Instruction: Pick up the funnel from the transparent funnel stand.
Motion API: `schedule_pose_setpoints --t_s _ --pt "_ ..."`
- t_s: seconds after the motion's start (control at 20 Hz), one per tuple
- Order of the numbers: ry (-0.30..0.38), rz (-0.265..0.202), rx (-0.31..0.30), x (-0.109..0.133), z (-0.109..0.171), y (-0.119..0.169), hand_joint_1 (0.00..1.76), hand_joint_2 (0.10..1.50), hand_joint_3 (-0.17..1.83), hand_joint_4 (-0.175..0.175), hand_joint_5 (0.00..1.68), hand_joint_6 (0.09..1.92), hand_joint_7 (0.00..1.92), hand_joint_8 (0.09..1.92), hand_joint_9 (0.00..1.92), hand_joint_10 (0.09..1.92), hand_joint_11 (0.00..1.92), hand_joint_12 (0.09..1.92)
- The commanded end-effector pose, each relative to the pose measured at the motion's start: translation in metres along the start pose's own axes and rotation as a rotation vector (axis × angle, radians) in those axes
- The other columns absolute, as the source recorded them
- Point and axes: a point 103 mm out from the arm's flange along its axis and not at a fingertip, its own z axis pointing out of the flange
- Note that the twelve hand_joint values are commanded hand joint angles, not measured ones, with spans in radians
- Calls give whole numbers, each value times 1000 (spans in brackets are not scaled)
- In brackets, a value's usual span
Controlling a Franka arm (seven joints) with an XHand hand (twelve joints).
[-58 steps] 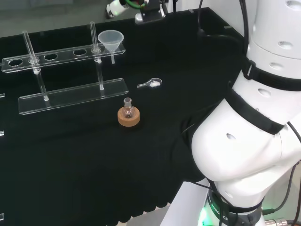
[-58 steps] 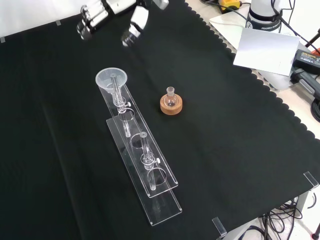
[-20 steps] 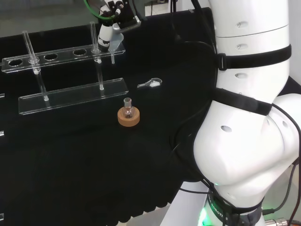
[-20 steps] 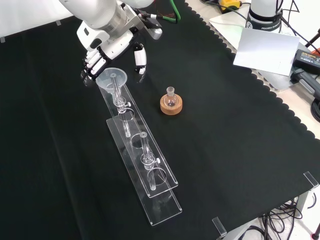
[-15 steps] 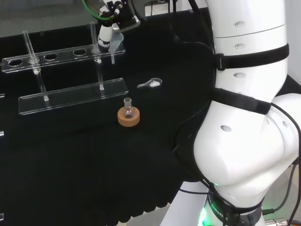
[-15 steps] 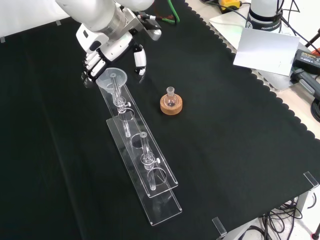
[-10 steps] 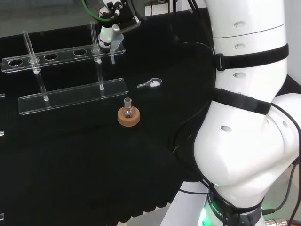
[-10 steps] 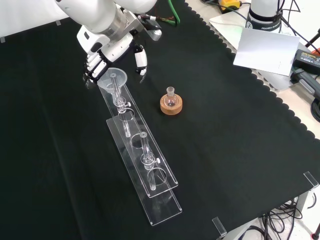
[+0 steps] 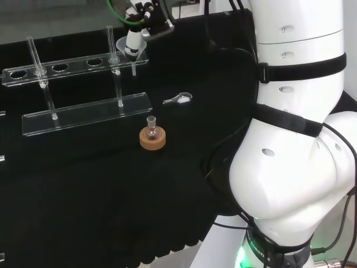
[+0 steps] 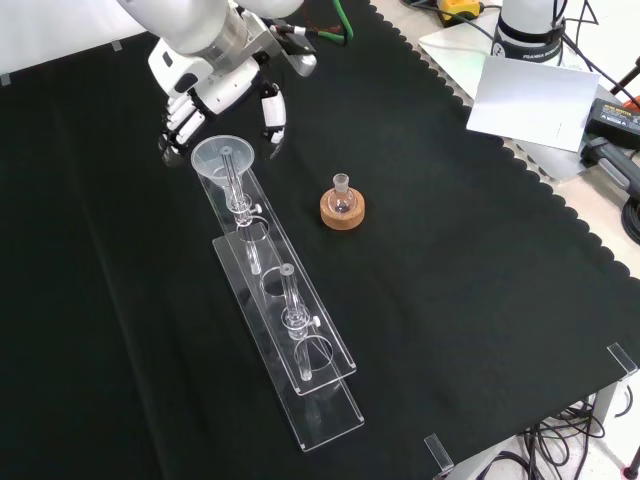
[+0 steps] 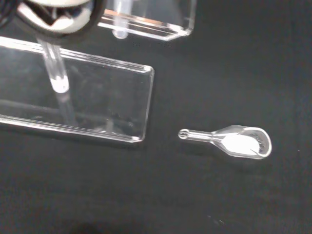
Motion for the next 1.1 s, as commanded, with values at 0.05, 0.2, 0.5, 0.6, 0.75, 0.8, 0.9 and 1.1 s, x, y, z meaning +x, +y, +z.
schedule_pose_setpoints --t_s 0.05,0.2,0.5,0.6,0.75,0.8,0.9,1.1 --pt "-3 -19 3 10 -2 3 839 554 567 60 185 87 42 556 249 806 352 1517" --pt "-1 -33 -3 17 -2 6 832 556 571 59 191 87 45 560 257 799 353 1515" --pt "-6 -37 -6 7 5 7 825 556 576 57 197 87 45 569 273 772 355 1512" --pt "-12 -39 2 16 5 7 824 556 577 57 198 87 46 570 275 771 355 1512" --pt "0 -49 2 21 5 7 823 557 577 55 201 87 51 573 282 771 356 1512" --pt "25 -67 -4 6 7 8 822 557 577 55 202 87 54 574 287 771 356 1512" --pt "26 -71 -7 2 7 9 821 557 578 53 204 87 62 578 298 772 358 1512" --pt "25 -52 -1 9 8 11 819 558 579 50 215 87 84 588 331 756 362 1510"
